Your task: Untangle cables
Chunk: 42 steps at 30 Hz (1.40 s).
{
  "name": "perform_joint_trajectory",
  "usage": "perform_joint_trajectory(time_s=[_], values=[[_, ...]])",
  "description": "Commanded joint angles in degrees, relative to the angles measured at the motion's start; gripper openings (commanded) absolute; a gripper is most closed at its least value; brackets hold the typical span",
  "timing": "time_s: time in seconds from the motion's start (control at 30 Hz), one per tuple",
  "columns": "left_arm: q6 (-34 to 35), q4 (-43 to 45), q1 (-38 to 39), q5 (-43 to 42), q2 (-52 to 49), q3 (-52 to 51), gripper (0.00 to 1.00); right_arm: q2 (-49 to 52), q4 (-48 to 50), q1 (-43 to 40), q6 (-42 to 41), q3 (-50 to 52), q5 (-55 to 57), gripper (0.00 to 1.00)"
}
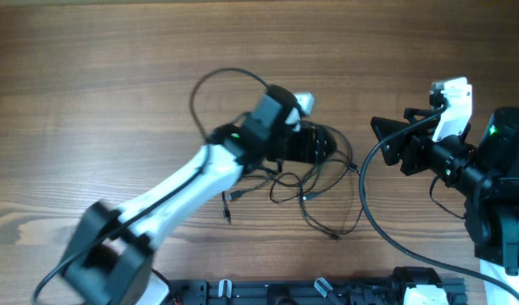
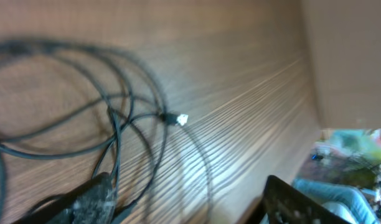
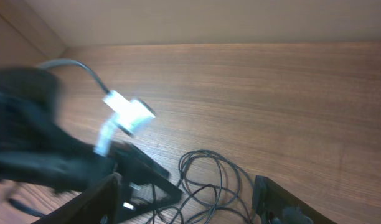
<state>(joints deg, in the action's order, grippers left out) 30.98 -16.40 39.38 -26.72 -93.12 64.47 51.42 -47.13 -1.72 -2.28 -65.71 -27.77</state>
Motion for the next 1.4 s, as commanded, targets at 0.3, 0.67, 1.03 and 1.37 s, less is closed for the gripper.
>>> perform_joint_trajectory(time_s=[0.3,0.67,1.03,1.37], values=[[18.8,-7.6,-5.0,23.3,-1.3,0.4,0.65,-0.2,0.0,-0.2,0.6,0.4,1.2,0.71],[28.1,0.4,4.0,26.3,-18.1,0.4,0.49,-0.2,-0.5,-0.2,0.6,0.4,1.2,0.71],[25.8,2.4,5.2,29.9,-25.2,0.4,0.22,-0.2,-1.1,-0.2,0.8,0.4,1.2,0.7],[15.5,-18.3,5.1,42.4,-25.3,0.4,0.26,-0.2,-1.8,-0.2,2.1,0.4,0.8,0.71]])
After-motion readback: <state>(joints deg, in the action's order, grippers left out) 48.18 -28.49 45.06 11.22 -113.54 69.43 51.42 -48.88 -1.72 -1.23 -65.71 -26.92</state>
